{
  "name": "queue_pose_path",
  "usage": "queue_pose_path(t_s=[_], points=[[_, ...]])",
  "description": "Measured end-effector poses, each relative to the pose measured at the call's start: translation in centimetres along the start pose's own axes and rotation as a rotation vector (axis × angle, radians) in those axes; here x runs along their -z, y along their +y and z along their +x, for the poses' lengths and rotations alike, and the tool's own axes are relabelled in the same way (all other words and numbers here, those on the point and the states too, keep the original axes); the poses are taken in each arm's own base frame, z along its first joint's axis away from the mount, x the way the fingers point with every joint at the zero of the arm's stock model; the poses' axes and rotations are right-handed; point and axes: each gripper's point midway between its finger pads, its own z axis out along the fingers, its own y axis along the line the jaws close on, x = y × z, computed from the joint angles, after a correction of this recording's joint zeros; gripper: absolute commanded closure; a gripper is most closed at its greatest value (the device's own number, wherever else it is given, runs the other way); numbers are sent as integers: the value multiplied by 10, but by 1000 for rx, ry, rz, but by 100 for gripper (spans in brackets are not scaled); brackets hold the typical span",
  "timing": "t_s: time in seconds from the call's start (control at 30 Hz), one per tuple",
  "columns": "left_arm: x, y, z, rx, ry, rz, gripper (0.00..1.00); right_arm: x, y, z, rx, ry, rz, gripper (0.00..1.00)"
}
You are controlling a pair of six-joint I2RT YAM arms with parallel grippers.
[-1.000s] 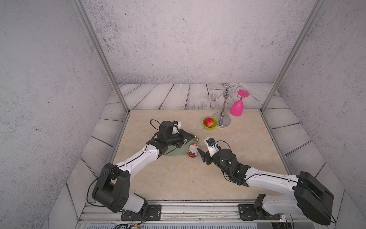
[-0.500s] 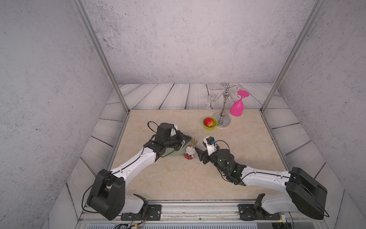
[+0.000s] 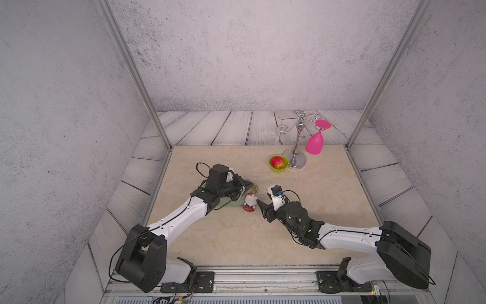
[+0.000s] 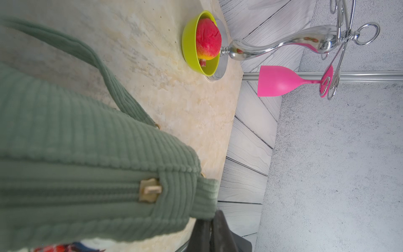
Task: Remove the decoration from the bag
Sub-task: Place the bag at the center of the board.
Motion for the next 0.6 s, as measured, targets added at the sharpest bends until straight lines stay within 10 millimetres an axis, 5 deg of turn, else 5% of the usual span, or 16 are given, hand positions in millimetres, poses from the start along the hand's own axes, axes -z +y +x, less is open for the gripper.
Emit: queue_pose_path(t_s=[0.6], points=[[8, -6, 9, -197, 29, 29, 100, 28, -11, -5, -34, 86, 27, 23]])
